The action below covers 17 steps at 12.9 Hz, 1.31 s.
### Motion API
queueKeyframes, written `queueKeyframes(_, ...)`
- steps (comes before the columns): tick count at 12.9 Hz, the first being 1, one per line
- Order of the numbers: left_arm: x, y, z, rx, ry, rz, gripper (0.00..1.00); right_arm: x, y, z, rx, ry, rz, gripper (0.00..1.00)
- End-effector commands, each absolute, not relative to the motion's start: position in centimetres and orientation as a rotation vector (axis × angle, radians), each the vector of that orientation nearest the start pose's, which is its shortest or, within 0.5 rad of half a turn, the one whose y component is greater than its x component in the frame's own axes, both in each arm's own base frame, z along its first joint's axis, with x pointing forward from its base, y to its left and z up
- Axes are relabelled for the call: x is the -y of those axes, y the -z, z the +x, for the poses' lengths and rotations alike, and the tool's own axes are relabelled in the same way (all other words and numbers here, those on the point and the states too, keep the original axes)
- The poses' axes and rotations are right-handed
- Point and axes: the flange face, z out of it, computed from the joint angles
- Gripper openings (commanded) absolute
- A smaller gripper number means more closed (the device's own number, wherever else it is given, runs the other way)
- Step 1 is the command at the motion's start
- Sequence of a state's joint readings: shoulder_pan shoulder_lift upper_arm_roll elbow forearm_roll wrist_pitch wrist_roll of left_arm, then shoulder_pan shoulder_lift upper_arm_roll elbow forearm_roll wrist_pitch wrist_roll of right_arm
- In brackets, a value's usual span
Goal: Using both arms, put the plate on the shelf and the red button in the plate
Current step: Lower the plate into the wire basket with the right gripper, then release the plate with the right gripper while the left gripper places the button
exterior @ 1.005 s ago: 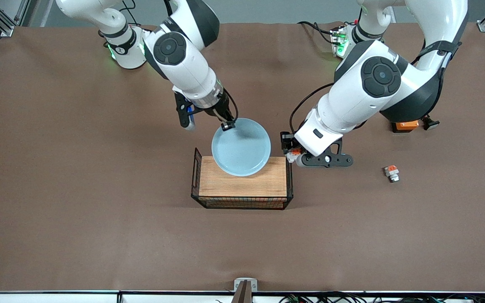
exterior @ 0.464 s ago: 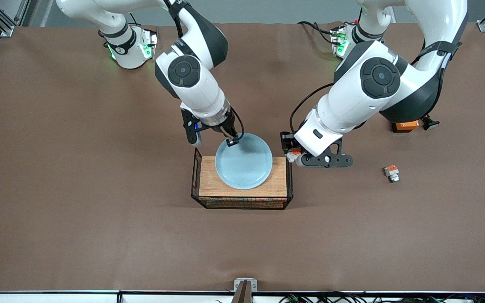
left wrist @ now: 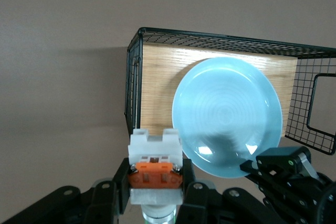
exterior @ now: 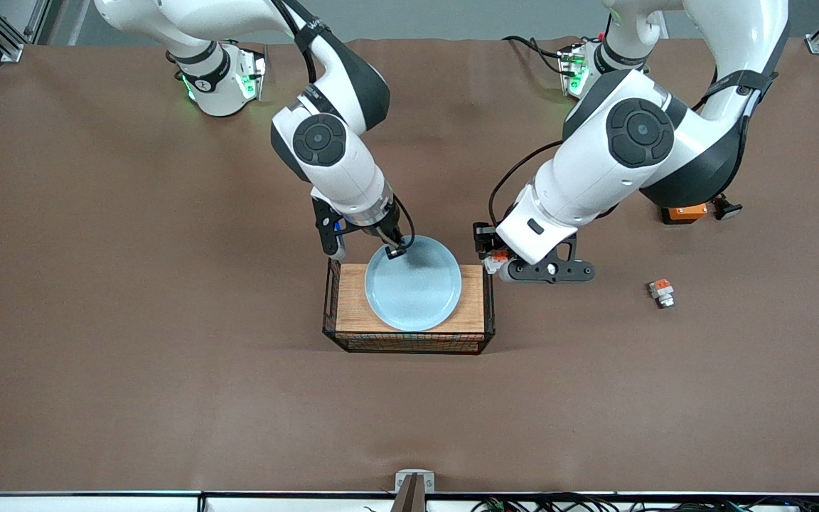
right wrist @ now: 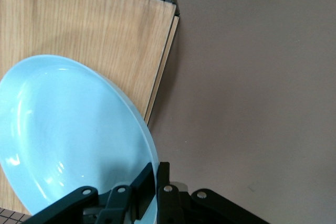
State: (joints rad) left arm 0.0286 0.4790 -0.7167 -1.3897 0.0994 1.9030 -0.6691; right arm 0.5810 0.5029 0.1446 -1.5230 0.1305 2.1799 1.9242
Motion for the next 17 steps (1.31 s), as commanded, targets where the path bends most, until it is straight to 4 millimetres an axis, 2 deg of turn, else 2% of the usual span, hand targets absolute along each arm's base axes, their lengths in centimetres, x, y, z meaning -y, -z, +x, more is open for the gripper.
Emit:
queueKeyframes(1, 36.1, -50.1, 58.6, 0.132, -0.025, -3.370, 0.02, -47.1, -36.4, 54.0, -1.784, -0.187, -2.363, 0.02)
queueKeyframes(3, 36.3, -49.1, 58.7, 0.144, -0.054, -3.367, 0.02, -47.7, -34.5, 53.6, -1.789, -0.202, -2.389, 0.02)
queueKeyframes(5, 36.7, -48.1, 58.9, 0.137, -0.073, -3.372, 0.02, -48.0, -33.5, 53.4, -1.789, -0.207, -2.403, 0.02)
queueKeyframes(6, 36.8, -47.0, 59.4, 0.129, -0.075, -3.370, 0.03, -47.9, -33.3, 53.5, -1.795, -0.210, -2.401, 0.07)
queueKeyframes(7, 36.9, -45.7, 59.9, 0.112, -0.034, -3.349, 0.03, -47.8, -33.5, 53.6, -1.804, -0.218, -2.391, 0.29)
queueKeyframes(8, 38.0, -44.5, 60.0, 0.072, -0.002, -3.344, 0.03, -47.6, -33.5, 53.8, -1.815, -0.222, -2.383, 0.56)
queueKeyframes(9, 39.1, -43.3, 60.0, 0.048, 0.016, -3.359, 0.03, -47.3, -33.6, 54.1, -1.823, -0.225, -2.375, 0.66)
queueKeyframes(10, 40.0, -42.5, 60.1, 0.036, 0.037, -3.389, 0.03, -47.3, -33.9, 54.1, -1.819, -0.222, -2.375, 0.82)
queueKeyframes(12, 41.1, -42.3, 59.7, 0.036, 0.047, -3.404, 0.03, -47.2, -35.1, 54.4, -1.791, -0.198, -2.381, 1.00)
queueKeyframes(13, 41.3, -42.4, 59.5, 0.059, 0.043, -3.403, 0.03, -46.9, -35.7, 54.7, -1.797, -0.201, -2.381, 1.00)
queueKeyframes(15, 43.1, -41.7, 58.4, 0.033, 0.020, -3.401, 0.03, -46.2, -37.6, 55.8, -1.813, -0.212, -2.389, 1.00)
queueKeyframes(16, 42.8, -40.8, 58.7, 0.040, 0.024, -3.382, 0.03, -45.3, -38.1, 56.6, -1.828, -0.217, -2.380, 1.00)
queueKeyframes(17, 43.5, -39.8, 58.4, 0.024, 0.018, -3.367, 0.03, -44.7, -38.4, 57.0, -1.828, -0.223, -2.383, 1.00)
